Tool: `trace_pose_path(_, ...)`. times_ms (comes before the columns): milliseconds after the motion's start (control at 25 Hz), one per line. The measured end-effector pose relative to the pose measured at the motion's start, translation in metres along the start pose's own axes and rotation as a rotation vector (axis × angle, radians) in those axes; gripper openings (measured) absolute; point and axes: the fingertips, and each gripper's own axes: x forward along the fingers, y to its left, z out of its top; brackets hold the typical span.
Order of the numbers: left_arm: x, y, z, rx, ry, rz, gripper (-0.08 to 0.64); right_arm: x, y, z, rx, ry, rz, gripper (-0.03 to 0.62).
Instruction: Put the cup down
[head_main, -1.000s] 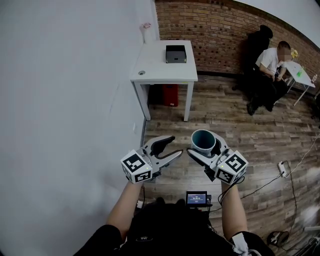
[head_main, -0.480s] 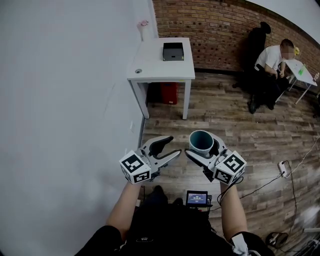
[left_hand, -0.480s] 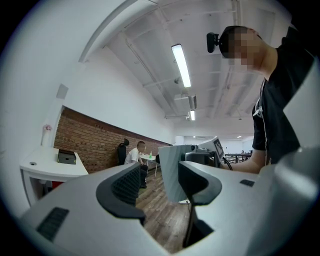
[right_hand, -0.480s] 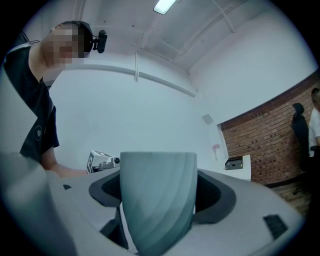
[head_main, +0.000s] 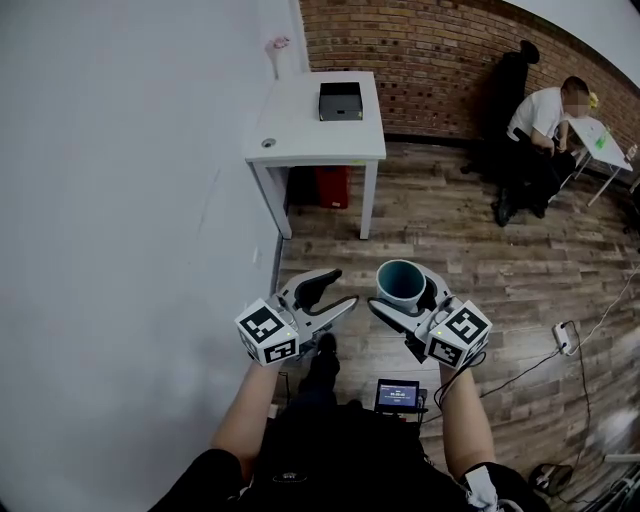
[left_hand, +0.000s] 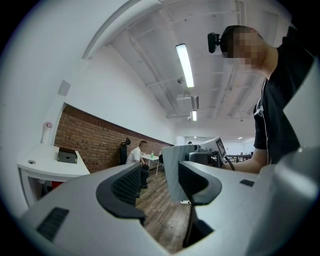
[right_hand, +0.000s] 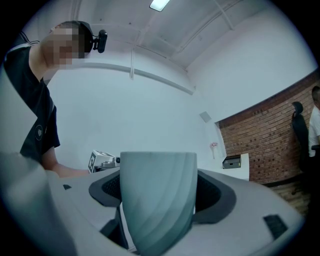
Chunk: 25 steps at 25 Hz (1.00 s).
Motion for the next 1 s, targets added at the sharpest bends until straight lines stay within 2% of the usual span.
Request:
trace_pose_path(400,0.023,0.081,0.002,-0.019,0.018,-0.018,0.241,0.057,-0.056,0.006,0.015,0.004,-0.012,0.39)
trace_pose_path(1000,0.045,0.21,0.027,-0.029,0.022,-0.054,0.241,0.15,-0.138,0.027,0.028,0.004,-0.069,0.391)
